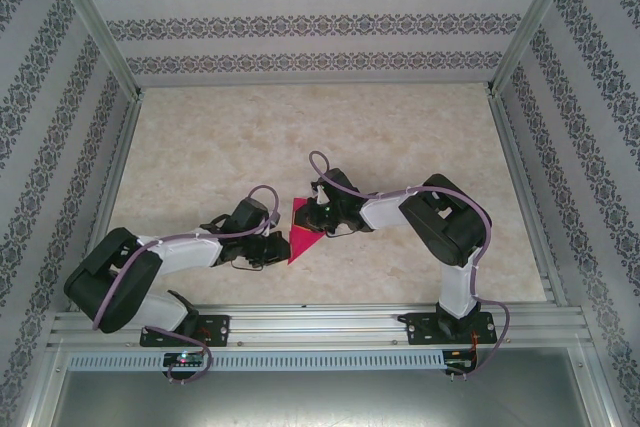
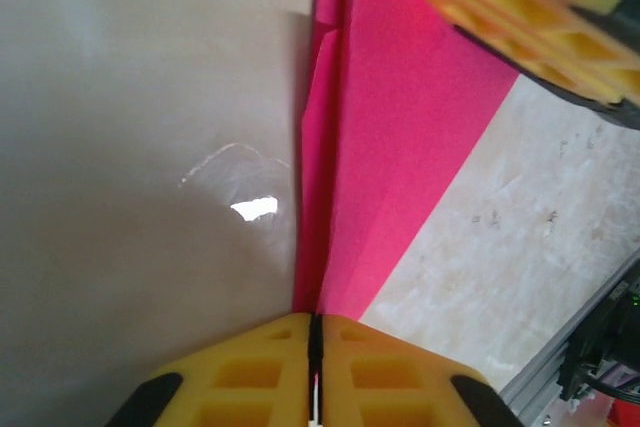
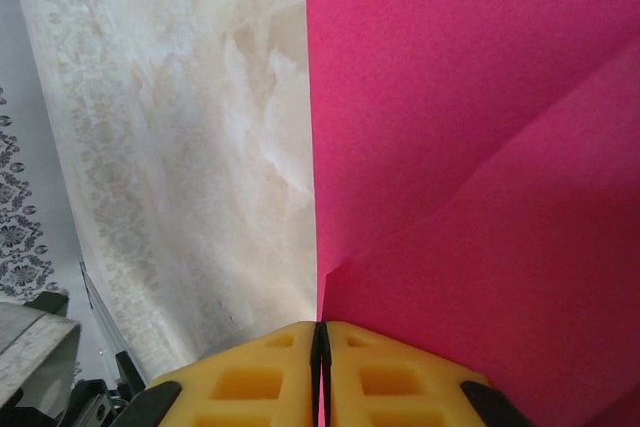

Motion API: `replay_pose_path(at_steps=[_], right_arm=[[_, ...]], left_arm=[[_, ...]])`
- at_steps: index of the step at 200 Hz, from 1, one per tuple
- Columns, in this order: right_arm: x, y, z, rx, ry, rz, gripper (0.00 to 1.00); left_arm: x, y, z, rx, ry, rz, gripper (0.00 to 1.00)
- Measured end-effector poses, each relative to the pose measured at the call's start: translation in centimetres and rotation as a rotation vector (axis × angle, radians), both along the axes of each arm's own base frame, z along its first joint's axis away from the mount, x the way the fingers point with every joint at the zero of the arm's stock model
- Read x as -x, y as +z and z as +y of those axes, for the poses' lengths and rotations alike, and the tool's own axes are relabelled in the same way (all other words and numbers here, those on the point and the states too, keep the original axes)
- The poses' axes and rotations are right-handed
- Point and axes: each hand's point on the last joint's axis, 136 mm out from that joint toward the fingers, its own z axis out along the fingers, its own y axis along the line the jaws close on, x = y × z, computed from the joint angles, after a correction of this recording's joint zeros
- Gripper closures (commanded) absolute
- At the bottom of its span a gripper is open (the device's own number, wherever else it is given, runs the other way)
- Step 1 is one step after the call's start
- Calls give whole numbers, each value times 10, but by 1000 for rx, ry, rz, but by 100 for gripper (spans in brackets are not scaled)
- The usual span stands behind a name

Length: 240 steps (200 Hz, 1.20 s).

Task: Fold a paper plane with a square sheet of paper (pick it up from the middle)
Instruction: Fourth fold the wing at the center of the table.

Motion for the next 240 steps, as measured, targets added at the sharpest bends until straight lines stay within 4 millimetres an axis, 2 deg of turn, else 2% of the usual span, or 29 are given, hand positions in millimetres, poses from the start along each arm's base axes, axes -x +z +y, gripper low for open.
replay_pose_path(at_steps=[17, 68, 89, 103, 118, 133, 152, 163, 180, 198, 220, 240], right_arm=[[0, 0, 0, 0, 0, 0, 87], [0, 0, 0, -1, 0, 0, 87], [1, 0, 1, -2, 2, -1, 88], [3, -1, 2, -4, 8, -3, 88], [4, -1, 3, -6, 10, -6, 88], [4, -1, 3, -10, 6, -6, 89], [4, -1, 2, -19, -8, -5, 89], [4, -1, 2, -25, -18, -9, 89], [3, -1, 1, -32, -39, -15, 89], [2, -1, -1, -35, -55, -15, 89], [1, 0, -1, -39, -64, -12, 89], [1, -1, -1, -39, -66, -10, 89]], left_arm=[[1, -1, 0, -4, -9, 2, 100], [2, -2, 1, -12, -10, 5, 100], [2, -1, 5, -31, 0, 0, 98], [3, 0, 10, -55, 14, -4, 94], [10, 2, 16, -83, 24, 3, 94], [19, 9, 23, -98, 27, 11, 91], [19, 27, 25, -88, 36, -28, 90], [13, 39, 21, -72, 41, -58, 90], [0, 56, 11, -38, 41, -96, 96], [-15, 62, -2, -6, 40, -113, 97], [-26, 50, -12, -3, 39, -93, 100], [-28, 26, -17, -16, 38, -38, 100]])
